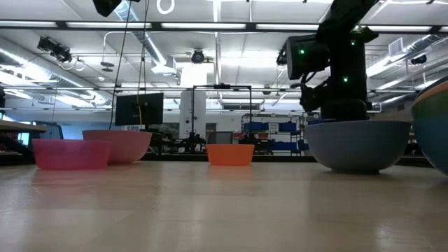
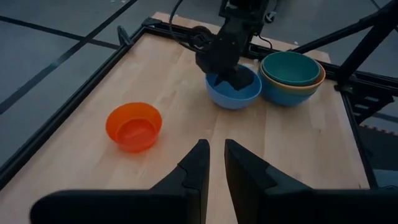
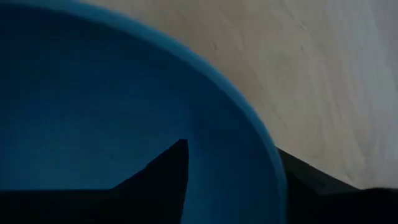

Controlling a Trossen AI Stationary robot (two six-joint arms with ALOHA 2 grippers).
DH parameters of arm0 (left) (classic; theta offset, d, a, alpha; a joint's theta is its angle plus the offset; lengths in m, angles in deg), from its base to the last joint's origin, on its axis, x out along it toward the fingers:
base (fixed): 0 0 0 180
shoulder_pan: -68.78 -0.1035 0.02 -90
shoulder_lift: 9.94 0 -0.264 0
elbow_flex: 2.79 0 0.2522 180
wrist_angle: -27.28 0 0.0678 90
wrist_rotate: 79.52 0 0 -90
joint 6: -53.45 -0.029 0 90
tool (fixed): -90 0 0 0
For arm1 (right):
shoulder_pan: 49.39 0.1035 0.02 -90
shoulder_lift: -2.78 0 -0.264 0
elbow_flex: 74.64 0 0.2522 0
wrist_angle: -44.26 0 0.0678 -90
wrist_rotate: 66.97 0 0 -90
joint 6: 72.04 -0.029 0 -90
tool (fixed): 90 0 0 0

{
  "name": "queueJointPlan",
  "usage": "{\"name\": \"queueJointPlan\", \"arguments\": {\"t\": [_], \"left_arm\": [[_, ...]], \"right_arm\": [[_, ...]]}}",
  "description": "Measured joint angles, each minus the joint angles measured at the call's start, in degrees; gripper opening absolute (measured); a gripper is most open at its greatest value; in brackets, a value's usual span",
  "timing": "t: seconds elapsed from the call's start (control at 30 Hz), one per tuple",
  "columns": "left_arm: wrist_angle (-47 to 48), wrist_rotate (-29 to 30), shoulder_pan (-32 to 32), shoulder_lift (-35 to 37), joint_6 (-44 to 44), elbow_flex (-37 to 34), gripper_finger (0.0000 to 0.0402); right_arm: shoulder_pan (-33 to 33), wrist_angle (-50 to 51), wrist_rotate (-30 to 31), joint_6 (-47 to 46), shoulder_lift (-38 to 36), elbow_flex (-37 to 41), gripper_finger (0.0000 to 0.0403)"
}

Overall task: Nest bowls inside each other
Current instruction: Stack the blue bowl into the dark green bowl

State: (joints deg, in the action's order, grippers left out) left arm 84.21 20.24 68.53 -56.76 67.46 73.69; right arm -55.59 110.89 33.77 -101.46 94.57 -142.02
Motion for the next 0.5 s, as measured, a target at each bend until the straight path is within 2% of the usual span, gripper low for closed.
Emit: {"name": "queueJointPlan", "arguments": {"t": [0.1,0.27,0.5], "left_arm": [[-0.1,0.0,0.0,0.0,-0.3,0.0,0.0058],[-0.1,0.0,0.0,0.0,-0.3,0.0,0.0058],[-0.1,0.0,0.0,0.0,-0.3,0.0,0.0058]], "right_arm": [[0.0,-0.1,0.0,0.1,0.0,0.2,0.0131],[0.0,-0.2,-1.8,1.4,-0.9,-0.1,0.0026],[-0.9,0.2,-0.9,0.5,-7.6,0.2,0.0004]]}}
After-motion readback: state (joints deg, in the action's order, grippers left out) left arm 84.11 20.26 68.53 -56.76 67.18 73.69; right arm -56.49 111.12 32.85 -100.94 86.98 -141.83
